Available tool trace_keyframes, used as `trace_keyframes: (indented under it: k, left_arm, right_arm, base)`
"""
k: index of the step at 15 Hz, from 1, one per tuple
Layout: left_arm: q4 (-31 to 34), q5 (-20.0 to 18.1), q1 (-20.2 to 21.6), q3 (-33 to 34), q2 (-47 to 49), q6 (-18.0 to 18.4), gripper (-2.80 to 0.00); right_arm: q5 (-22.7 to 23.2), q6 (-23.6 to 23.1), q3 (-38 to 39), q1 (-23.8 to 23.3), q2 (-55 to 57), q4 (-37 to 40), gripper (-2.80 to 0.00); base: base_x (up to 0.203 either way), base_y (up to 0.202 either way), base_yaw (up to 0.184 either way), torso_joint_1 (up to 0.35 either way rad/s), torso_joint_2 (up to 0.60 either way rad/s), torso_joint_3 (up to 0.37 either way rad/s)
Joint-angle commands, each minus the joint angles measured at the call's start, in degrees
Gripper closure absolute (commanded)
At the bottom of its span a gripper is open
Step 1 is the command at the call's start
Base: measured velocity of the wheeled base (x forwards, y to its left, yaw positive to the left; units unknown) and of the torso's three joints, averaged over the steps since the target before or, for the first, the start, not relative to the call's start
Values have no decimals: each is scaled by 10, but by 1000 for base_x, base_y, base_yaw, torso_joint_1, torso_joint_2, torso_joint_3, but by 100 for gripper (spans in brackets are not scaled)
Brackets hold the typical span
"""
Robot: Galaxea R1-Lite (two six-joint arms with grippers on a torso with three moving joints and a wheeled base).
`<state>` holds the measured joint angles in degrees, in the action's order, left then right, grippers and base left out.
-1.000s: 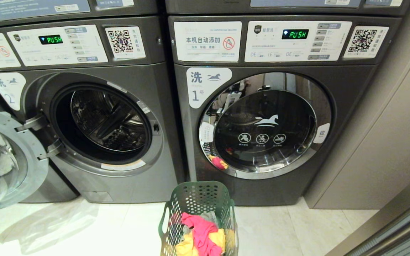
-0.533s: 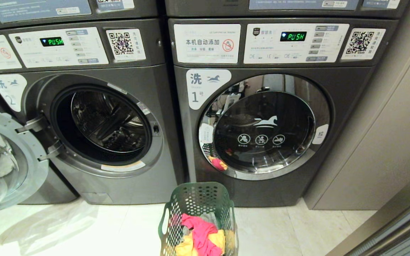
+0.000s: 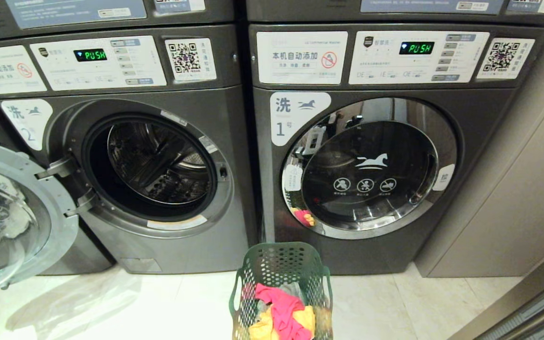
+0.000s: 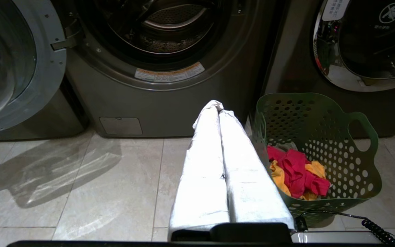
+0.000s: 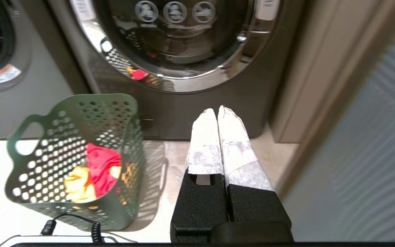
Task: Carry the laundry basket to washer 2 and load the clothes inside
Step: Place the clothes into the washing machine
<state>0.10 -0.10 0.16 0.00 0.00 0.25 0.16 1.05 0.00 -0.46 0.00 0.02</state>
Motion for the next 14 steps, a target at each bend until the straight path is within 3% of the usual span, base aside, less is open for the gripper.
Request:
trace_keyframes:
  k: [1,14]
  left_arm:
    - [0,0,0,0,1,0,0]
    - [0,0,0,0,1,-3,0]
  right_arm:
    - [0,0,0,0,0,0,0]
    - [0,0,0,0,0,0,0]
  base:
    - [0,199,1,-1,-1,2]
    - [0,197,-2,3,3,2]
